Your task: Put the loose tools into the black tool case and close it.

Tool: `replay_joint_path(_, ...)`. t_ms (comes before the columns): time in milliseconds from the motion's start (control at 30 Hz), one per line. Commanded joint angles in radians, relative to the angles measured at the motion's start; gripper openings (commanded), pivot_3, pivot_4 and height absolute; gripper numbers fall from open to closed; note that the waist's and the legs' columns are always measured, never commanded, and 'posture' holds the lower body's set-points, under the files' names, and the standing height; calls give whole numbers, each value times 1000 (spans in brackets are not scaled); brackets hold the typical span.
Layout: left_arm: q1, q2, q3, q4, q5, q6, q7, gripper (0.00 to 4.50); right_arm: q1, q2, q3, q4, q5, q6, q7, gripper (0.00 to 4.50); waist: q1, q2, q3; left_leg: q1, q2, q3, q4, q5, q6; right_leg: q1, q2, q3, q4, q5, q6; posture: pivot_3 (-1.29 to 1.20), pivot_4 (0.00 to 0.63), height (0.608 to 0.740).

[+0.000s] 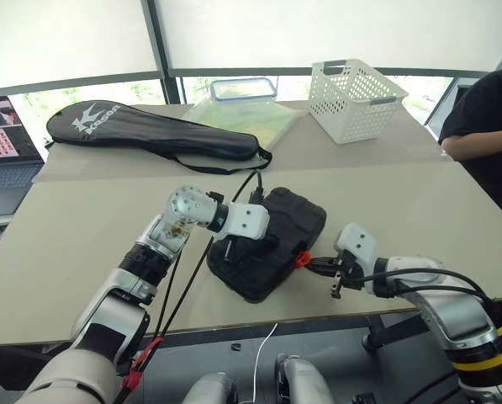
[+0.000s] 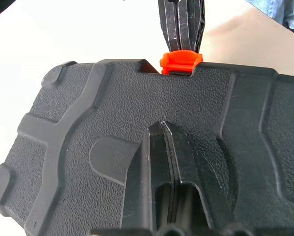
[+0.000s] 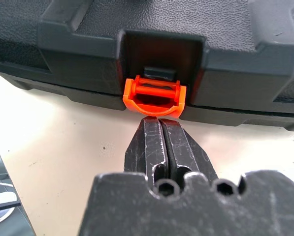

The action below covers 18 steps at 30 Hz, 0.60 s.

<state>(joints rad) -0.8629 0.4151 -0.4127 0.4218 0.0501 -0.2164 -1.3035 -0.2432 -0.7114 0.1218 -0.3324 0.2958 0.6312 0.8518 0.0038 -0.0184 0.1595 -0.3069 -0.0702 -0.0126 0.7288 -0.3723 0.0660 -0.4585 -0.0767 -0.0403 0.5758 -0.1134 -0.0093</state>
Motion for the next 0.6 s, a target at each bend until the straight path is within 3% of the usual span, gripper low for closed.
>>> replay_joint_path(33, 52, 0, -69, 40, 61, 10, -18, 28, -84, 30, -35, -63, 33, -50, 1, 0, -2, 0, 0, 0, 0, 0, 0, 0, 0, 0, 0, 0, 0, 0, 0, 0, 150, 740)
replay_joint_path(367, 58, 3, -70, 35, 62, 14, -17, 28, -94, 45, -14, -50, 17, -51, 9, 0, -15, 0, 0, 1, 0, 0, -1, 0, 0, 0, 0, 0, 0, 0, 0, 0, 150, 740)
replay_joint_path(533, 54, 32, -26, 37, 53, 44, 17, 28, -45, -20, -62, -81, 31, -29, 40, 0, -14, 0, 0, 1, 0, 0, -1, 0, 0, 0, 0, 0, 0, 0, 0, 0, 150, 740)
replay_joint_path(600, 69, 64, 29, 7, 7, 106, 22, 533, -15, -60, -130, -96, 84, -4, 78, 585, -11, 0, 0, 1, 0, 0, -2, 0, 0, 0, 0, 0, 0, 0, 0, 0, 150, 740)
